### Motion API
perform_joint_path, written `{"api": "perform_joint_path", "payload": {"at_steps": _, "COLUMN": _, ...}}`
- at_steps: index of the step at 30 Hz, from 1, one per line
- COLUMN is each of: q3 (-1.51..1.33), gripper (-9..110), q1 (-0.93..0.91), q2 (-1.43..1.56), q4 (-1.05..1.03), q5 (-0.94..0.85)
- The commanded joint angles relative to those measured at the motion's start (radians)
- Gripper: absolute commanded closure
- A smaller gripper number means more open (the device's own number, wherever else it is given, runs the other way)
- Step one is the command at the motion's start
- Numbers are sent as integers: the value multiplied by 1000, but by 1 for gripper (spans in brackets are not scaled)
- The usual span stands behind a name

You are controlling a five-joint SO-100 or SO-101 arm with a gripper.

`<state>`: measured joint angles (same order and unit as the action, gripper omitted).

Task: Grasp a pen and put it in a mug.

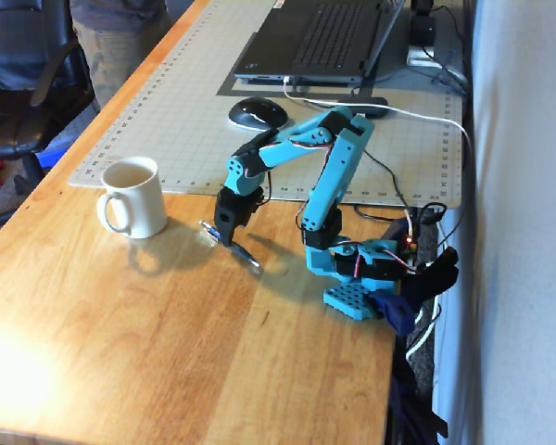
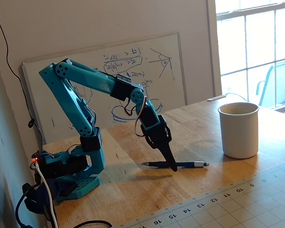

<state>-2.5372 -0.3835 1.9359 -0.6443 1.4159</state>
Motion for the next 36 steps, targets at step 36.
{"api": "perform_joint_path", "payload": {"at_steps": 36, "q3": 78, "gripper": 96, "q1": 2, "q2": -55, "q4": 18, "q5": 12}}
